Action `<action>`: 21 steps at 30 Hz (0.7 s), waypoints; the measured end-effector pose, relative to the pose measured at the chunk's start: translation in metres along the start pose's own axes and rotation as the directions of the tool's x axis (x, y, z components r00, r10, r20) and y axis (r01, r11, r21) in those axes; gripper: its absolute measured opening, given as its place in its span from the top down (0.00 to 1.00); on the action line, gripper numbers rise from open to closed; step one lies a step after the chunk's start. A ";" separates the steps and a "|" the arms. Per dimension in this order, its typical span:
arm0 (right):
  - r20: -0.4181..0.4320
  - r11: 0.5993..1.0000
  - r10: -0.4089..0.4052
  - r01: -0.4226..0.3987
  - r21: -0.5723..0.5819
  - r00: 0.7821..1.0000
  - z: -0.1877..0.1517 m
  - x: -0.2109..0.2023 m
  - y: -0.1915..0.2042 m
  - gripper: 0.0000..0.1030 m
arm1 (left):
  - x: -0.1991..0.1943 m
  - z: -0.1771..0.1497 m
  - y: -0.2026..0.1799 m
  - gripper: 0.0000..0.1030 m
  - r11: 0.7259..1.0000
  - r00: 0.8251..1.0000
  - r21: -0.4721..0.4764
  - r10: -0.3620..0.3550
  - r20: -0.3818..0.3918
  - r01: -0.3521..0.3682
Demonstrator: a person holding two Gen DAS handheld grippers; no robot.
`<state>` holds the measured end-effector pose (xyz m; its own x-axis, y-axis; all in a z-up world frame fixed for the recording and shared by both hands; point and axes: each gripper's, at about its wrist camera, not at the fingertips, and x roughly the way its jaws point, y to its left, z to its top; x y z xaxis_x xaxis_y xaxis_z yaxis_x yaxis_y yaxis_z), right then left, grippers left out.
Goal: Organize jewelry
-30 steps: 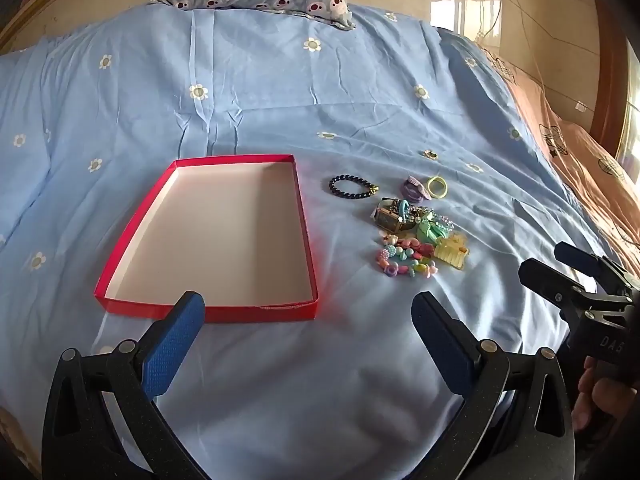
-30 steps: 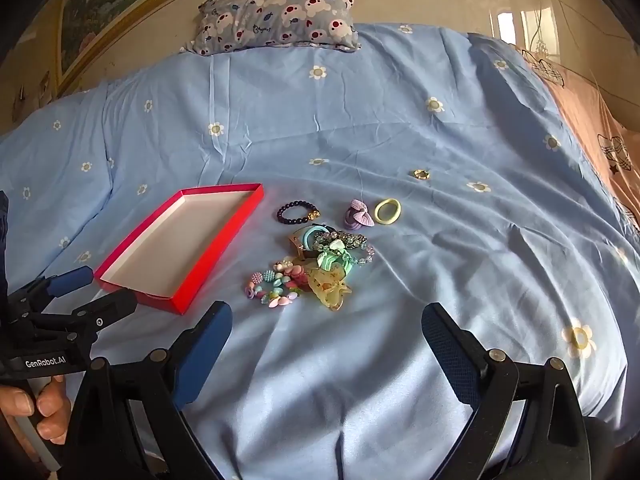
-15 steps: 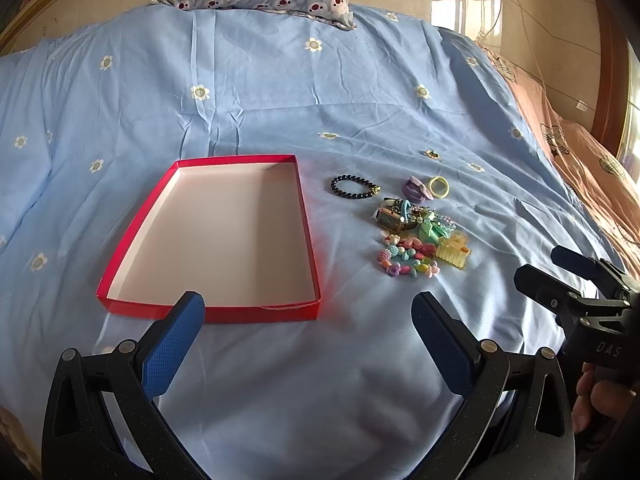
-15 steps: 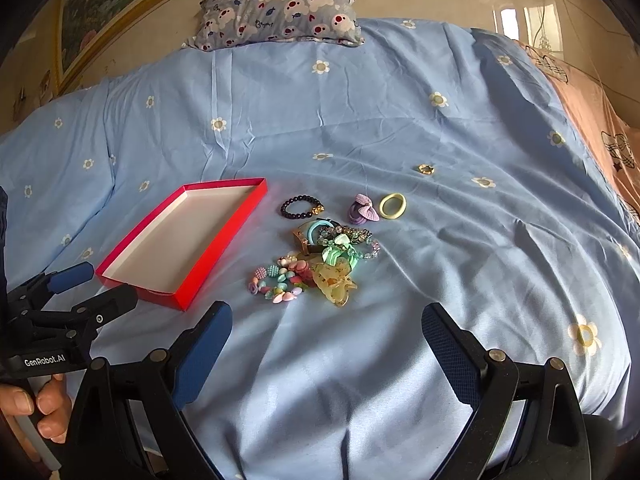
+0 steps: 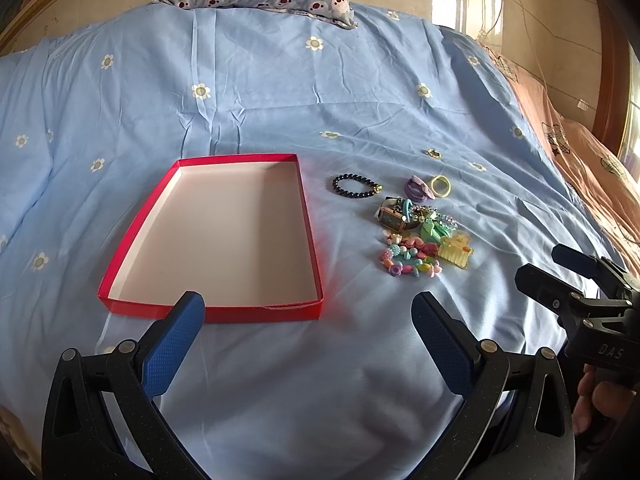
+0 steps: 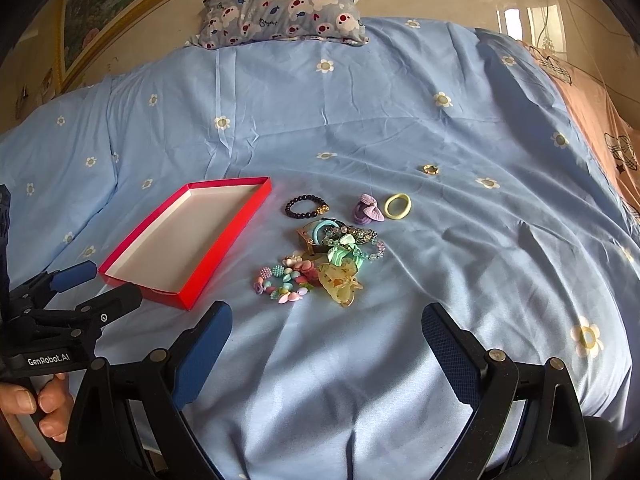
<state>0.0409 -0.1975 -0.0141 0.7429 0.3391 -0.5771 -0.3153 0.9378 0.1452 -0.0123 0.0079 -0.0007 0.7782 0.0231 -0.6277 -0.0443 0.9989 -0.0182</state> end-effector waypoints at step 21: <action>-0.002 1.000 0.011 -0.011 -0.001 1.000 0.001 0.000 0.004 0.06 | 0.001 -0.002 -0.001 0.00 1.000 1.000 -0.002 -0.001 -0.004 0.001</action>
<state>0.0401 -0.1933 -0.0132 0.7382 0.3489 -0.5774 -0.3239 0.9341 0.1503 -0.0125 0.0074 -0.0028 0.7760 0.0214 -0.6304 -0.0446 0.9988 -0.0210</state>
